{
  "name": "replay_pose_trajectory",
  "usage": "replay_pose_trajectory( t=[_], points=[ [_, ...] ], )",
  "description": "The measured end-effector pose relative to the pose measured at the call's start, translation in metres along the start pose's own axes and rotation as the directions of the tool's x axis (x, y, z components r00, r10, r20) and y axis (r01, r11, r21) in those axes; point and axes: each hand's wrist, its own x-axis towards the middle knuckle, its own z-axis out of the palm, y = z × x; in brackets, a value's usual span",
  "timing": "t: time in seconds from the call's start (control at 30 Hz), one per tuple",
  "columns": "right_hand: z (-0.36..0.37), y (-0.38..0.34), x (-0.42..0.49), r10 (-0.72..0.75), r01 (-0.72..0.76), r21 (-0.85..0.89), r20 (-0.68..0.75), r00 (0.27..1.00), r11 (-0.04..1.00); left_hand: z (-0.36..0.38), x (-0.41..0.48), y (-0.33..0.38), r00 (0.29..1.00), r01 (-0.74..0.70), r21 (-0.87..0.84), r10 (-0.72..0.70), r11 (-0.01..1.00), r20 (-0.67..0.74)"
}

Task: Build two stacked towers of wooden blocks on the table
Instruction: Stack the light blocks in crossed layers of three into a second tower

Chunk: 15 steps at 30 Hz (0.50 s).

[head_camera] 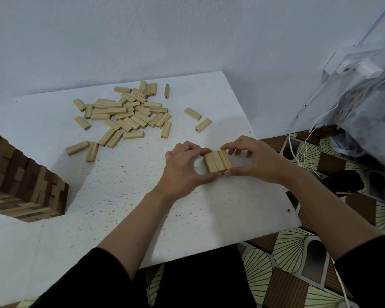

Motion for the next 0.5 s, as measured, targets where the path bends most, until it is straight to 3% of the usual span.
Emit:
replay_pose_trajectory(
  t=[0.5],
  points=[
    [0.0032,-0.0019,-0.0058,0.001,0.001,0.033,-0.059,0.998,0.999,-0.0017,-0.0023,0.0021,1.000,-0.007,0.017,0.007,1.000,0.005]
  ],
)
